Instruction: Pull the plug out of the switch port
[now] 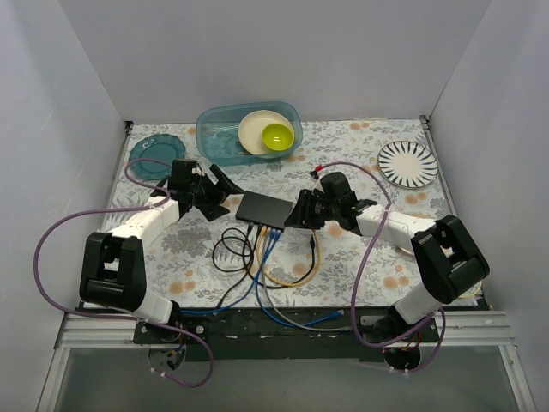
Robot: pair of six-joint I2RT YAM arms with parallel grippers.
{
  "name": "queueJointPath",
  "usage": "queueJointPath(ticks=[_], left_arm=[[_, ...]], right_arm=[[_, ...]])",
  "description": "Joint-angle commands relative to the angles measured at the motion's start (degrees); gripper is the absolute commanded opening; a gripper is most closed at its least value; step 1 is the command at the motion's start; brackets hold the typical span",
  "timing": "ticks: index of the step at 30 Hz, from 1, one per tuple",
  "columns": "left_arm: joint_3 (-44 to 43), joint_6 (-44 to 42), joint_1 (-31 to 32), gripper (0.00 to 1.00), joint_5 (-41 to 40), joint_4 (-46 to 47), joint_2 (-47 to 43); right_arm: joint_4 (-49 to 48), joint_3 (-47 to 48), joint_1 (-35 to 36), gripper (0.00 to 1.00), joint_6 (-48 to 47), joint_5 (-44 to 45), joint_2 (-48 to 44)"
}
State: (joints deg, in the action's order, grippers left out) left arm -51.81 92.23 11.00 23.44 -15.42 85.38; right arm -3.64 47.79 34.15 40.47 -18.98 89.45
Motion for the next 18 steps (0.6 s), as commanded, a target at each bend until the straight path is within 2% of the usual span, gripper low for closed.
queueJointPath(ticks=[1, 3, 4, 6, 13, 18], left_arm=[[-2.5, -7.8, 0.4, 0.83, -2.7, -3.2, -4.7], [-2.3, -8.3, 0.5, 0.83, -6.0, -5.1, -4.8], [-1.6, -7.8, 0.5, 0.83, -10.8, -5.3, -5.0], [0.0, -5.3, -0.2, 0.82, -13.9, -8.1, -5.2], [7.8, -1.1, -0.4, 0.7, -10.3, -5.7, -7.1], [8.2, -1.9, -0.4, 0.66, -9.7, -4.7, -3.7]], right_arm=[[-3.7, 4.8, 0.0, 0.46, 1.5, 1.4, -2.1], [0.7, 10.4, -0.1, 0.46, -1.7, 4.9, -0.4], [2.1, 12.2, -0.3, 0.46, -2.1, 7.6, 0.6], [6.2, 19.1, -1.5, 0.45, -2.3, 8.3, 5.6], [10.4, 36.3, -3.5, 0.37, -2.0, 9.2, 24.5], [9.2, 37.2, -4.3, 0.35, -1.2, 7.4, 30.6]])
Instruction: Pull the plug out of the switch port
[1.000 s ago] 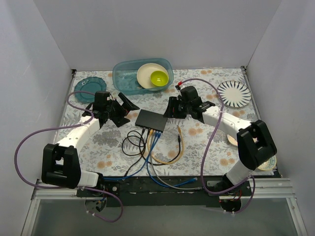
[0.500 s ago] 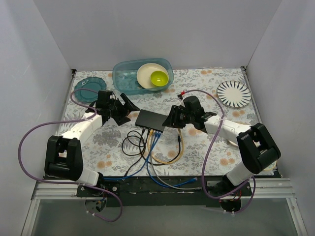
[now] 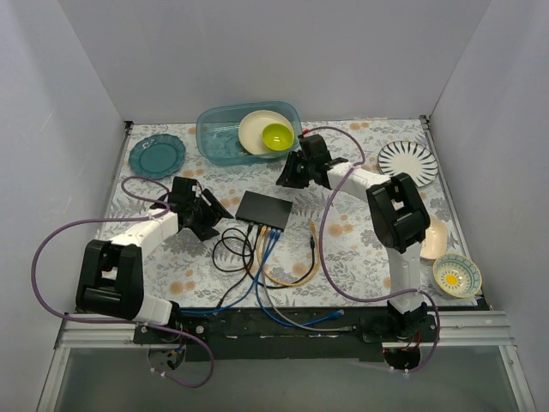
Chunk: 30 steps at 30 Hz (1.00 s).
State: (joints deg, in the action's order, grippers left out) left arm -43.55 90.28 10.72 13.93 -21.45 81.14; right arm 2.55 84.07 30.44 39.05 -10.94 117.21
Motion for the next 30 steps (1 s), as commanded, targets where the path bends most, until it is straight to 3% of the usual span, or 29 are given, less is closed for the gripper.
queueJointPath(ticks=[1, 6, 15, 19, 21, 23, 25, 27, 28, 30], left_arm=[[-0.2, -0.9, -0.1, 0.66, 0.1, 1.7, 1.4], [-2.7, -3.2, -0.3, 0.66, 5.9, 4.0, 7.6], [0.4, -3.0, -0.3, 0.62, 14.7, 12.6, 8.0], [-0.6, -3.2, -0.4, 0.61, 10.7, 10.8, 5.0], [-1.8, -3.1, -0.5, 0.64, 1.9, 6.3, 1.3], [-4.0, -2.7, -1.2, 0.65, -5.2, 1.9, -1.8], [-5.4, -2.7, -1.7, 0.66, -6.6, 0.3, -2.8], [-7.2, -2.7, -1.9, 0.67, -4.8, -0.3, -3.2], [-7.8, -2.9, -1.9, 0.67, -3.8, 0.0, -2.9], [-8.8, -3.2, -2.2, 0.67, 3.0, 3.2, -2.0]], right_arm=[[2.6, 0.4, -0.6, 0.35, 0.2, -0.7, 3.0], [1.2, -5.0, -0.6, 0.34, 0.9, -2.0, 2.0], [0.8, -15.8, -0.9, 0.33, 0.2, 0.5, -6.5], [1.8, -14.7, -1.3, 0.35, -0.3, 9.1, -12.9], [0.8, -14.2, -1.0, 0.35, -0.5, 10.3, -16.7], [-3.7, -13.1, -0.6, 0.36, -1.5, 6.1, -18.0], [-8.5, -12.9, 0.2, 0.35, -0.6, -6.9, -16.8], [-16.1, -12.4, 0.8, 0.34, 6.5, -16.6, -12.1], [-17.8, -12.4, 1.0, 0.25, 8.2, -23.2, -10.3], [-21.2, -13.4, 2.5, 0.22, 9.6, -26.1, -7.4]])
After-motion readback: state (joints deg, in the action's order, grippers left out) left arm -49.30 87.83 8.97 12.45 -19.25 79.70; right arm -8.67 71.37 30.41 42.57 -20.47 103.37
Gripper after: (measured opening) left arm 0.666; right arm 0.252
